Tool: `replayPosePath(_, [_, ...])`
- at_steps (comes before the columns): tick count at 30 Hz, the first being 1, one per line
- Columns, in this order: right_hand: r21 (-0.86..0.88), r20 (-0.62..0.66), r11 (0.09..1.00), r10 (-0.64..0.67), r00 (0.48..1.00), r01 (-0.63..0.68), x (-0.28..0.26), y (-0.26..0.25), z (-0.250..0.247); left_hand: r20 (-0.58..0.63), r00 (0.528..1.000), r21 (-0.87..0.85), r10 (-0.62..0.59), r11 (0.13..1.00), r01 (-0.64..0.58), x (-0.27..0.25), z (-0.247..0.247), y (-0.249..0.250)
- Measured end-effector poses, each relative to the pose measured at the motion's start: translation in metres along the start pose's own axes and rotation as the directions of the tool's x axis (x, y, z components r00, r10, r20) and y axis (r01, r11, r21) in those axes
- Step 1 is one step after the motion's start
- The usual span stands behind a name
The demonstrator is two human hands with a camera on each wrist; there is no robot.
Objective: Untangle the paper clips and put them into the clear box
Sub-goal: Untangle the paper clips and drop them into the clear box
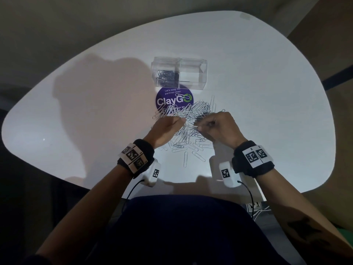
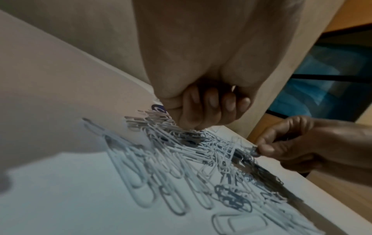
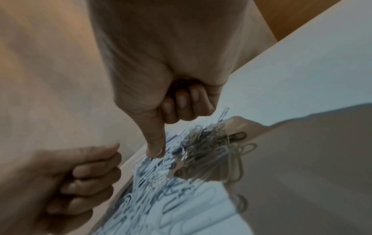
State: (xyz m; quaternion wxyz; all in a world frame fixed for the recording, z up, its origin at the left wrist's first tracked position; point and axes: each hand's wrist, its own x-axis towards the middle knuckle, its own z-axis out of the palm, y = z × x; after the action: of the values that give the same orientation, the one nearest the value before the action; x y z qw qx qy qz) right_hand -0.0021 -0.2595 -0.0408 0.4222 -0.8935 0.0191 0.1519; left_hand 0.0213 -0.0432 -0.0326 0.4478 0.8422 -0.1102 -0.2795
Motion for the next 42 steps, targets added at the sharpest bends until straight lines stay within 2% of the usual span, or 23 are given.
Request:
replayPosePath(3, [0.106, 0.042, 0.994, 0.033, 0.999, -0.037, -0.001, -0.001, -0.008, 0.010, 1.000, 0.153, -0.005, 0.988, 0.003, 0.003, 0.001, -0.003])
replayPosePath(5, [0.224, 0.082, 0.967, 0.104, 0.991, -0.120, -0.001, 0.002, -0.010, -0.004, 1.000, 0.271, 0.017, 0.962, -0.016, 0.003, 0.003, 0.000])
replayPosePath(8, [0.357, 0.123, 0.914, 0.155, 0.980, -0.190, -0.002, 0.003, -0.012, -0.055, 0.994, 0.300, 0.091, 0.951, -0.070, 0.000, 0.009, 0.001])
replayPosePath(14, [0.472, 0.162, 0.854, 0.158, 0.974, -0.217, -0.007, -0.006, -0.010, -0.133, 0.988, 0.156, 0.073, 0.986, -0.052, 0.003, 0.021, 0.009])
replayPosePath(17, [0.497, 0.174, 0.841, 0.144, 0.974, -0.213, -0.008, -0.007, -0.007, -0.109, 0.994, -0.029, 0.012, 0.999, -0.015, 0.005, 0.020, 0.012])
replayPosePath(21, [0.518, 0.186, 0.832, 0.116, 0.976, -0.197, -0.010, -0.010, -0.006, -0.051, 0.997, -0.282, -0.066, 0.958, 0.050, 0.005, 0.015, 0.017])
replayPosePath(23, [0.562, 0.162, 0.799, 0.149, 0.976, -0.215, -0.009, -0.009, -0.005, -0.004, 0.993, -0.287, -0.119, 0.951, 0.112, 0.004, 0.011, 0.019])
replayPosePath(26, [0.615, 0.080, 0.756, 0.222, 0.972, -0.223, -0.008, -0.005, -0.004, 0.037, 0.983, -0.197, -0.179, 0.963, 0.182, 0.004, 0.004, 0.022])
replayPosePath(28, [0.545, 0.005, 0.816, 0.230, 0.973, -0.196, -0.007, -0.001, -0.005, 0.036, 0.963, -0.213, -0.266, 0.940, 0.268, 0.008, 0.001, 0.019])
replayPosePath(30, [0.329, -0.098, 0.933, 0.186, 0.978, -0.144, -0.008, 0.002, -0.004, 0.050, 0.919, -0.304, -0.391, 0.870, 0.387, 0.010, -0.002, 0.018])
replayPosePath(32, [0.199, -0.148, 0.974, 0.141, 0.979, -0.111, -0.008, 0.001, -0.005, 0.083, 0.913, -0.365, -0.399, 0.841, 0.400, 0.010, -0.004, 0.013])
replayPosePath(34, [0.329, -0.071, 0.934, 0.173, 0.982, -0.140, -0.007, 0.002, -0.002, 0.132, 0.924, -0.440, -0.360, 0.814, 0.380, 0.007, -0.006, 0.008])
replayPosePath(37, [0.565, 0.102, 0.798, 0.185, 0.977, -0.210, -0.007, 0.004, 0.006, 0.160, 0.938, -0.522, -0.308, 0.780, 0.345, 0.005, -0.006, 0.003])
replayPosePath(39, [0.572, 0.127, 0.797, 0.145, 0.981, -0.192, -0.007, 0.004, 0.010, 0.163, 0.944, -0.522, -0.287, 0.787, 0.330, 0.004, -0.006, 0.001])
replayPosePath(40, [0.490, 0.099, 0.858, 0.121, 0.988, -0.154, -0.007, 0.002, 0.011, 0.159, 0.950, -0.507, -0.267, 0.804, 0.311, 0.003, -0.006, 0.001])
replayPosePath(42, [0.114, 0.040, 0.993, 0.030, 0.999, -0.035, -0.007, 0.001, 0.013, 0.151, 0.971, -0.484, -0.188, 0.842, 0.238, 0.001, -0.006, -0.001])
